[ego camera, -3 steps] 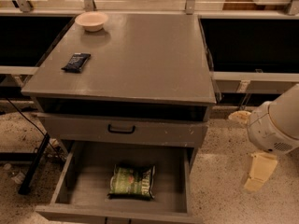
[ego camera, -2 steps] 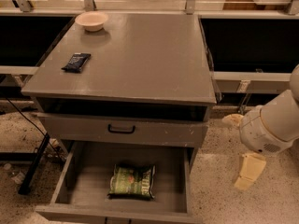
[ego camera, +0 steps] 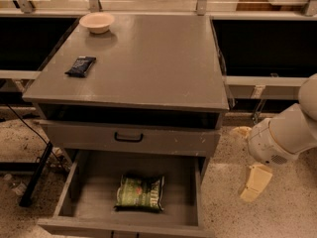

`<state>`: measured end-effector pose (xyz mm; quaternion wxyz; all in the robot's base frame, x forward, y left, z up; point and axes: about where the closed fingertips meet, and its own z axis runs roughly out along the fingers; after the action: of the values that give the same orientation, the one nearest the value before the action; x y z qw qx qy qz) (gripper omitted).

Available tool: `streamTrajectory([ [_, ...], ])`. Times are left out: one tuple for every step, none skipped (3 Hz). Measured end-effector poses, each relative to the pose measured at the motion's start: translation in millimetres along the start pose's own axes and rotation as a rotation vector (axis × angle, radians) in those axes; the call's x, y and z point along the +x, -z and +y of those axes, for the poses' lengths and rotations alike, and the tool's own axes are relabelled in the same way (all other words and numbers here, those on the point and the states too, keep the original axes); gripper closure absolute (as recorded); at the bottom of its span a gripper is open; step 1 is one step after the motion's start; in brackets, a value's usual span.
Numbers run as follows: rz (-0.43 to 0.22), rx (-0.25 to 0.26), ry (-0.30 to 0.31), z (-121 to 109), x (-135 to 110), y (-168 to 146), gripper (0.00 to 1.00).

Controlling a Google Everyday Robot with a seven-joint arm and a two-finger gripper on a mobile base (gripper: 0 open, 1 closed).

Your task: Pick green jalapeno chip bag from middle drawer and place on counter

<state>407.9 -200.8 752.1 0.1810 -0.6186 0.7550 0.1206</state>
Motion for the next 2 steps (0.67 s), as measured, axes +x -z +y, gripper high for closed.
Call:
streamTrajectory([
  [0.005, -0.037, -0.028, -4.1, 3.4, -15.4, 0.0],
  [0.005, -0.037, -0.028, -4.1, 3.4, -15.6, 0.0],
])
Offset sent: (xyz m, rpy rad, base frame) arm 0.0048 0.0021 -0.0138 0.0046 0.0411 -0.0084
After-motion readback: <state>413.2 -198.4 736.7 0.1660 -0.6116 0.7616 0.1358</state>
